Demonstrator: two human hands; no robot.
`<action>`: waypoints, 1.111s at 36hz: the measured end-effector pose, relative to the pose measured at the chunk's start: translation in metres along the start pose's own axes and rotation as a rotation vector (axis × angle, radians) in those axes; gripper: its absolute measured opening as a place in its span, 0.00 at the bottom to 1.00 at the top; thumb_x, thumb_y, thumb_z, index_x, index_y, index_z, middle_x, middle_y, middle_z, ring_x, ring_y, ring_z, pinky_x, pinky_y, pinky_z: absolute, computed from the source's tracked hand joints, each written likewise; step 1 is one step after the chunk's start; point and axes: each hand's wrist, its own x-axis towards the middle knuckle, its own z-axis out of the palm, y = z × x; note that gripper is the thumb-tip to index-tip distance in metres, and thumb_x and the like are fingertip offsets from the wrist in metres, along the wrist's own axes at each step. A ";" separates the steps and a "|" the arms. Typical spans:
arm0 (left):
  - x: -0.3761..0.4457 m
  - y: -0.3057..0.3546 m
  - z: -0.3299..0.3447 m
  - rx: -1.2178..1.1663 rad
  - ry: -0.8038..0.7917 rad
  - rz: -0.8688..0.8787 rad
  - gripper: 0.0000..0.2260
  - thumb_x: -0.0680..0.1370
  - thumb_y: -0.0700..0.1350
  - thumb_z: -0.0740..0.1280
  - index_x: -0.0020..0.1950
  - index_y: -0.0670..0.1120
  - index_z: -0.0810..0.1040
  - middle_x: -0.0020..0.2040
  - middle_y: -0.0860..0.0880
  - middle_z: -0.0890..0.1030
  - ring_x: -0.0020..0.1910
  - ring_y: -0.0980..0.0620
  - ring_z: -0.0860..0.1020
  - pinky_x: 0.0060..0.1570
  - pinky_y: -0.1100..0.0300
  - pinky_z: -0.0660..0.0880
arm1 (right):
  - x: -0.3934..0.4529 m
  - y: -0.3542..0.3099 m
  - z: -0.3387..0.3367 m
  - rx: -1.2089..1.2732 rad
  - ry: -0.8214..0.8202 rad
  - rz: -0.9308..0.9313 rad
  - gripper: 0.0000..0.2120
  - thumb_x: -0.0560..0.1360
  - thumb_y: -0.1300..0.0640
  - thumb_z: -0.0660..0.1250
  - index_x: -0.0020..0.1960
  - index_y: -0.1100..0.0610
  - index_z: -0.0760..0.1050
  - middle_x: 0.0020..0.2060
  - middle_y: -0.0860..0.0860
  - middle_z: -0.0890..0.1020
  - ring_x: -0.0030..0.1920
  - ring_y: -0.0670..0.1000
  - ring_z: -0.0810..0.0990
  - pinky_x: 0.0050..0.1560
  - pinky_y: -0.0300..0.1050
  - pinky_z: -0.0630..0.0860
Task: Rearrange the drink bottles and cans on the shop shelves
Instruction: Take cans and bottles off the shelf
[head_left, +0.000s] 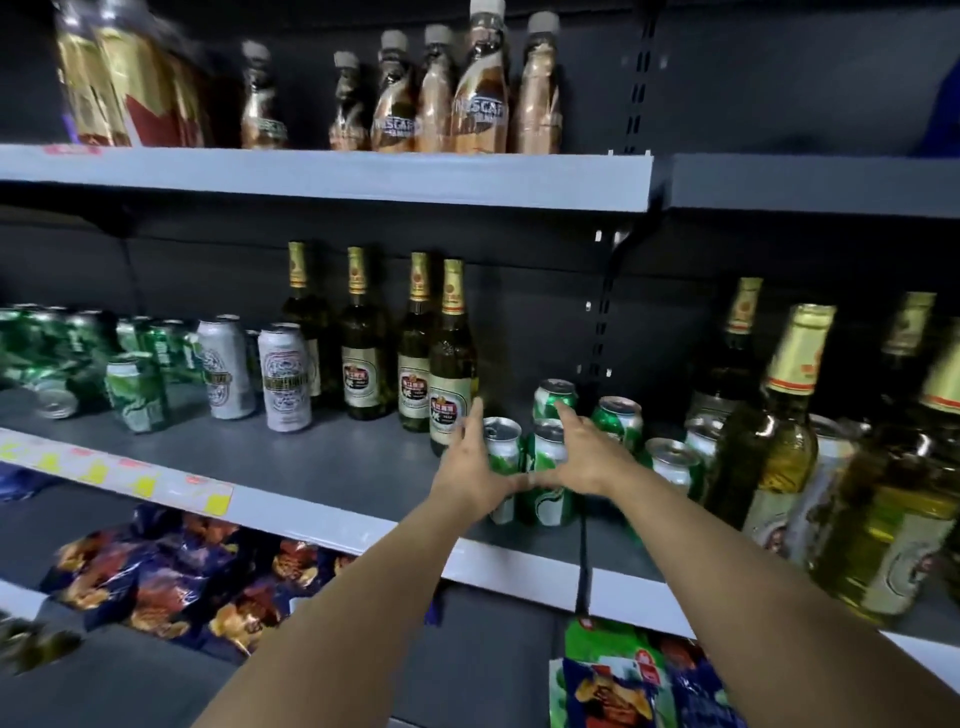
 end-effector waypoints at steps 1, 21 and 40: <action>0.005 0.000 0.003 -0.004 -0.011 -0.009 0.50 0.69 0.51 0.77 0.78 0.52 0.45 0.78 0.48 0.54 0.75 0.47 0.58 0.72 0.52 0.61 | 0.004 0.000 0.003 -0.004 0.012 0.007 0.51 0.67 0.37 0.73 0.78 0.51 0.46 0.75 0.56 0.59 0.71 0.59 0.65 0.65 0.53 0.69; 0.010 -0.132 -0.216 0.110 0.511 -0.208 0.28 0.68 0.50 0.74 0.62 0.48 0.66 0.60 0.47 0.69 0.54 0.45 0.74 0.47 0.52 0.74 | 0.060 -0.251 0.048 0.171 0.292 -0.410 0.30 0.67 0.41 0.72 0.63 0.47 0.65 0.58 0.48 0.71 0.57 0.55 0.75 0.44 0.46 0.70; 0.057 -0.313 -0.490 0.029 0.807 -0.173 0.30 0.68 0.51 0.76 0.62 0.45 0.64 0.60 0.45 0.68 0.53 0.45 0.70 0.49 0.57 0.66 | 0.173 -0.539 0.086 0.405 0.473 -0.312 0.34 0.70 0.47 0.74 0.70 0.54 0.62 0.63 0.56 0.71 0.61 0.60 0.74 0.52 0.47 0.70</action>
